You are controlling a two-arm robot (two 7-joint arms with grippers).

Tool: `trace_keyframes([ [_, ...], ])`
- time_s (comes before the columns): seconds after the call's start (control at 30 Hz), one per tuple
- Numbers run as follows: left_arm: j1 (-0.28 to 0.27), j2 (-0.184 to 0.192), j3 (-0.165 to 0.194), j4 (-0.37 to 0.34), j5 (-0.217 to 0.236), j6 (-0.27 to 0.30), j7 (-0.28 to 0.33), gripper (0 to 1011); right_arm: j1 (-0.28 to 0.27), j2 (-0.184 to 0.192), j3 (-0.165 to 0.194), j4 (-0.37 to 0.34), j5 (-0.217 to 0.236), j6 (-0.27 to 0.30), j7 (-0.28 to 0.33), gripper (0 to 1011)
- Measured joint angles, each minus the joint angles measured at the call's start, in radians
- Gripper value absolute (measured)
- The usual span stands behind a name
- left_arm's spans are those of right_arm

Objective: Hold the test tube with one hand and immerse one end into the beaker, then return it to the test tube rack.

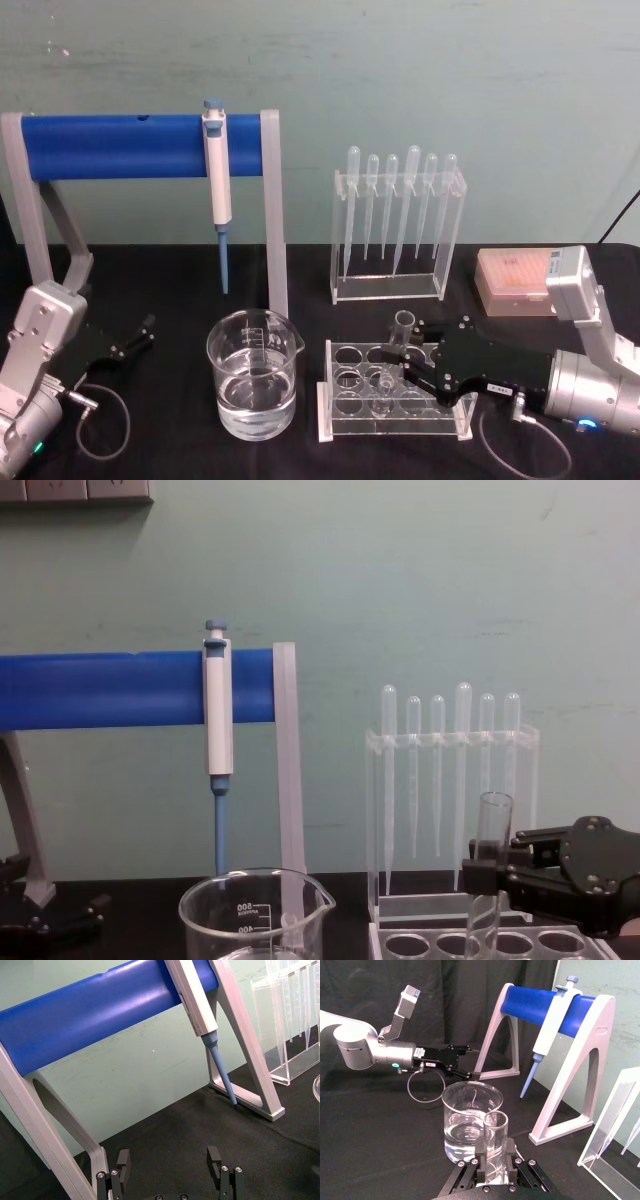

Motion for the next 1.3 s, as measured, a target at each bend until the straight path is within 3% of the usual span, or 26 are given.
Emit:
trace_keyframes([
  [0.4,0.000,0.000,0.000,0.000,0.000,0.000,0.000,1000,0.000,0.001,0.000,-0.002,0.000,0.001,0.000,264],
  [0.97,0.000,0.000,0.000,0.000,0.000,0.000,0.000,1000,0.000,0.002,0.000,-0.003,0.001,0.002,0.000,821],
  [1.2,0.000,0.000,0.000,0.000,0.000,0.000,0.000,1000,0.000,0.005,0.002,-0.023,0.002,-0.002,0.001,998],
  [1.3,0.000,0.000,0.000,0.000,0.000,0.000,0.000,1000,-0.003,0.011,0.007,-0.045,0.002,-0.007,0.002,1002],
])
